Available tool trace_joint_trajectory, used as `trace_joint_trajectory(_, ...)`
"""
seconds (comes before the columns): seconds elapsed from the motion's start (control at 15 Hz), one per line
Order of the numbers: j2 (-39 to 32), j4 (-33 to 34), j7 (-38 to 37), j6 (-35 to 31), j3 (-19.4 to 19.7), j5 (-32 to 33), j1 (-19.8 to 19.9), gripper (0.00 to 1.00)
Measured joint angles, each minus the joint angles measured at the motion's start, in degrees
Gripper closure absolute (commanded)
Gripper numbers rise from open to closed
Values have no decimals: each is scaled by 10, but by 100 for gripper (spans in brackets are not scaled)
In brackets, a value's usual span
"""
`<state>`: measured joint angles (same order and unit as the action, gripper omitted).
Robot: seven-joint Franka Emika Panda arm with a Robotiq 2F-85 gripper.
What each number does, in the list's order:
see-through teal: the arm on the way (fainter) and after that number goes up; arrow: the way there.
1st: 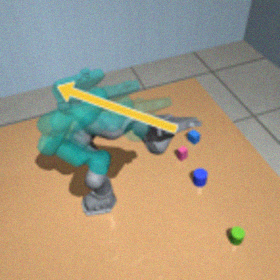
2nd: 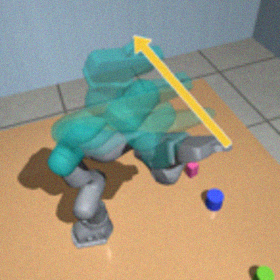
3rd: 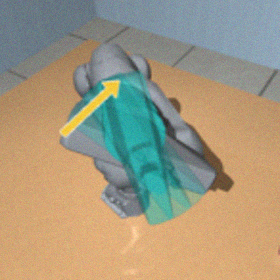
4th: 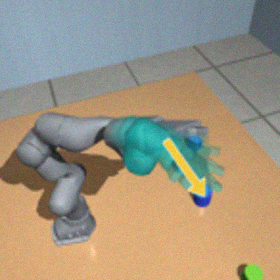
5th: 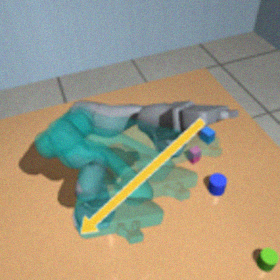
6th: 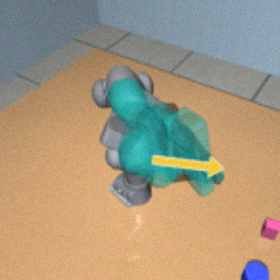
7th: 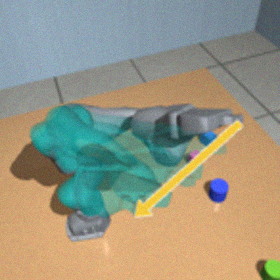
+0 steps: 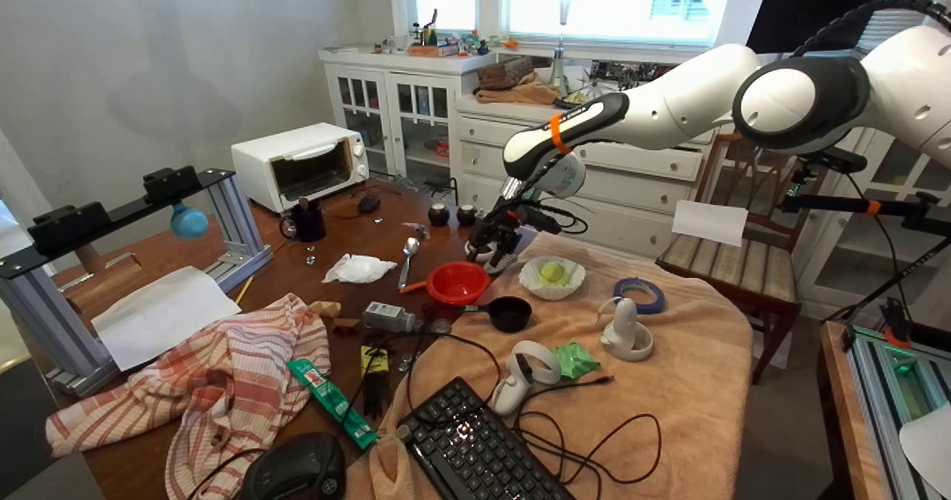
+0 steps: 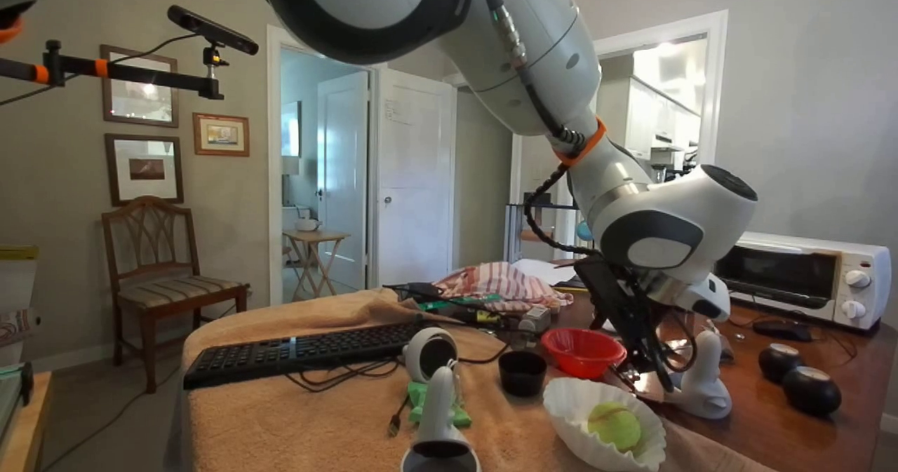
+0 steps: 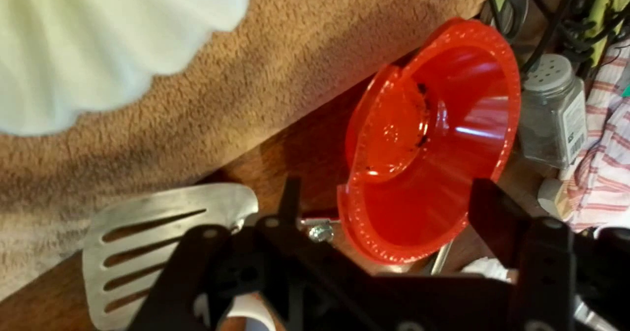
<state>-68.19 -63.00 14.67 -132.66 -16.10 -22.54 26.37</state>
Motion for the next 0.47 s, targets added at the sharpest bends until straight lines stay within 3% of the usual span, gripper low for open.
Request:
trace_joint_trajectory(0.2,33,-28,52,-18,1,29,-1,0)
trace_joint_trajectory(0.47,103,-117,120,-91,2,48,-3,0)
